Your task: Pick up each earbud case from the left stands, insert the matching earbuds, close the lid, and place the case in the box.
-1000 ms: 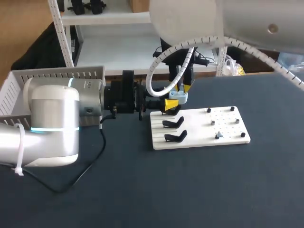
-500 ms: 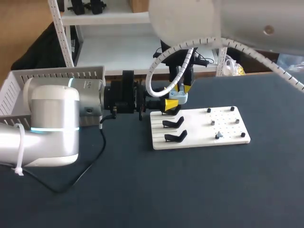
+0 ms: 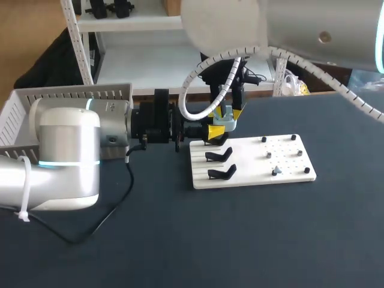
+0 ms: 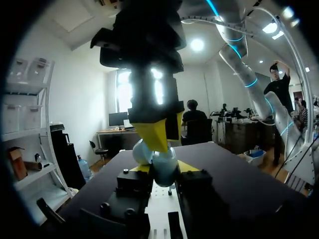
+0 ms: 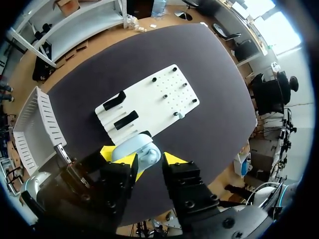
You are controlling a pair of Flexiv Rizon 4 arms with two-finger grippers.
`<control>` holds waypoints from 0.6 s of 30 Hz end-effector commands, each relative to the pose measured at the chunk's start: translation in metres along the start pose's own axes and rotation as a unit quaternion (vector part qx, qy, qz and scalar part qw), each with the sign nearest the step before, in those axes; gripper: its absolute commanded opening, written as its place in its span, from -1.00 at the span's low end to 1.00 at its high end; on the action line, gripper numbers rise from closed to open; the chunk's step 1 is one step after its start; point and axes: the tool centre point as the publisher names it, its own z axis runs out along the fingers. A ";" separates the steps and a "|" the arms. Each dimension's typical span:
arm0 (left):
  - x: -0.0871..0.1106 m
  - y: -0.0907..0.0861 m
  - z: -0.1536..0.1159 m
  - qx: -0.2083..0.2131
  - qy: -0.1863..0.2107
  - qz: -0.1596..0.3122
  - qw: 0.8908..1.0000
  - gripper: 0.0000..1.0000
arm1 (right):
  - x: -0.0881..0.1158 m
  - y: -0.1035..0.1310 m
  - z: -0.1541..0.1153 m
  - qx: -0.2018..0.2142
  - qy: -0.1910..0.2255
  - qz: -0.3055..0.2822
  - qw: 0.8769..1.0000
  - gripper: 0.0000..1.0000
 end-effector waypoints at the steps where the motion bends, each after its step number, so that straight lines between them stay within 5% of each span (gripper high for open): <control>1: 0.000 -0.003 0.001 -0.002 -0.002 0.002 1.000 -1.00 | 0.001 0.000 -0.006 -0.004 -0.001 0.000 1.000 -0.17; 10: 0.000 -0.003 0.001 -0.002 -0.002 0.002 1.000 -1.00 | 0.008 -0.044 -0.028 -0.080 -0.003 0.014 0.997 -0.23; 18: 0.000 -0.003 0.001 -0.002 -0.002 0.002 1.000 -1.00 | -0.008 -0.084 -0.015 -0.155 -0.004 -0.004 0.988 -0.24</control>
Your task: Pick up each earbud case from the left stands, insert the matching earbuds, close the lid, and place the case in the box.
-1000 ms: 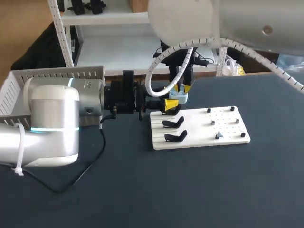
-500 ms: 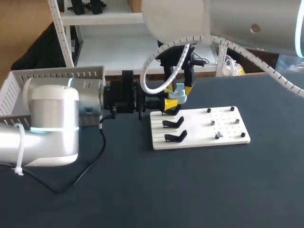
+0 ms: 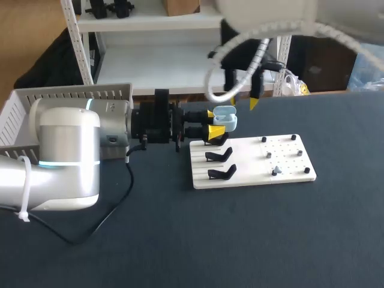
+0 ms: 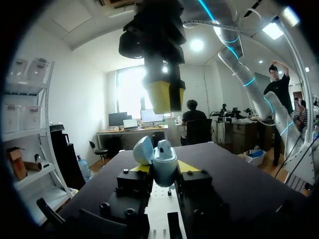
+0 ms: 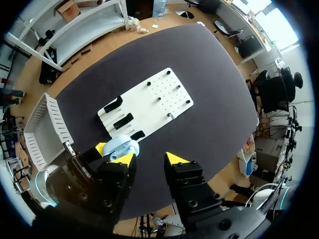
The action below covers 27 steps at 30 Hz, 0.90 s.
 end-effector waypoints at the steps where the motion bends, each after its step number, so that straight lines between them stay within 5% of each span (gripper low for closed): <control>1: 0.001 -0.001 0.000 -0.003 -0.002 0.001 1.000 -1.00 | 0.000 -0.050 0.015 -0.116 -0.010 -0.011 0.993 -0.23; 13: 0.001 -0.001 0.000 -0.003 -0.002 0.001 1.000 -1.00 | -0.012 -0.088 0.053 -0.164 -0.028 -0.055 0.984 -0.14; 27: 0.001 -0.001 0.000 -0.003 -0.002 0.001 1.000 -1.00 | -0.006 -0.085 0.119 -0.208 0.021 -0.053 0.976 -0.29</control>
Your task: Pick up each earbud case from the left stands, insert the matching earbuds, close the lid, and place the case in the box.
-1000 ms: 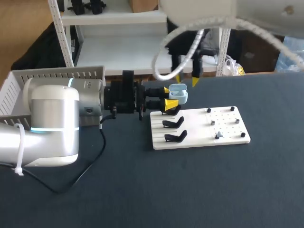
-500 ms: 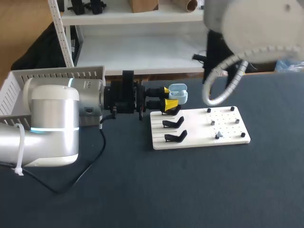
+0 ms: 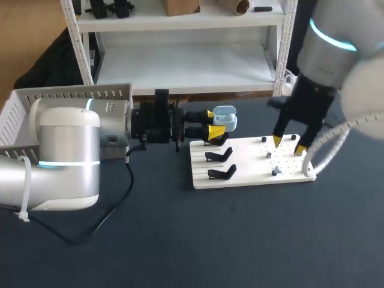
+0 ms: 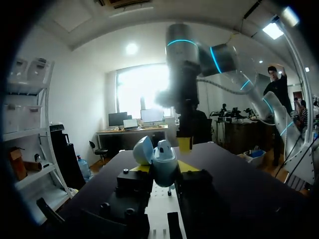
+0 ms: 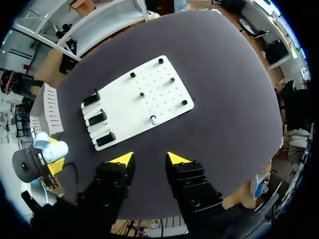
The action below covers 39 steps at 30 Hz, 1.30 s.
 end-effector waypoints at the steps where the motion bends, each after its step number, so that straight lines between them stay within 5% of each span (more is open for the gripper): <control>1: 0.001 -0.001 0.000 -0.003 -0.002 0.001 1.000 -1.00 | -0.002 -0.004 0.024 -0.085 0.000 0.001 0.996 -0.28; 10: 0.001 -0.001 0.000 -0.003 -0.002 0.001 1.000 -1.00 | -0.013 -0.017 0.053 -0.086 -0.004 -0.024 0.996 0.02; 12: 0.001 -0.001 0.000 -0.003 -0.002 0.001 1.000 -1.00 | -0.014 -0.017 0.058 -0.081 -0.001 -0.044 0.996 0.26; 16: 0.001 -0.001 0.000 -0.003 -0.002 0.001 1.000 -1.00 | -0.017 -0.016 0.066 -0.078 0.002 -0.062 0.995 -0.01; 39: 0.001 -0.001 0.000 -0.003 -0.002 0.001 1.000 -1.00 | -0.032 -0.017 0.096 -0.079 0.024 -0.071 0.994 -0.23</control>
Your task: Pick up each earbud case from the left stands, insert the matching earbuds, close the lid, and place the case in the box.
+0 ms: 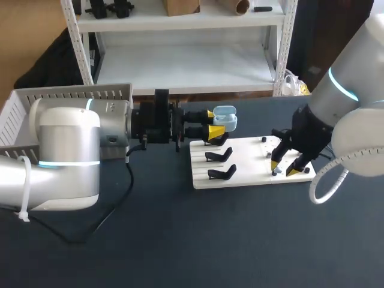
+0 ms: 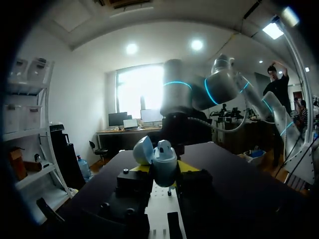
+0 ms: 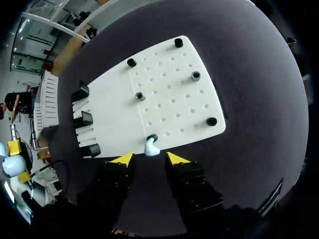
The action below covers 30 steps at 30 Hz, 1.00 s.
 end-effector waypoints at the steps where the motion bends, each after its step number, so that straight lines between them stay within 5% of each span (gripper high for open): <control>1: 0.001 -0.001 0.000 -0.003 -0.002 0.001 1.000 -1.00 | -0.003 -0.003 0.003 -0.004 0.003 0.000 1.000 -0.24; 30: 0.001 -0.001 0.000 -0.003 -0.002 0.001 1.000 -1.00 | -0.006 0.001 0.011 -0.012 0.010 -0.018 1.000 -0.45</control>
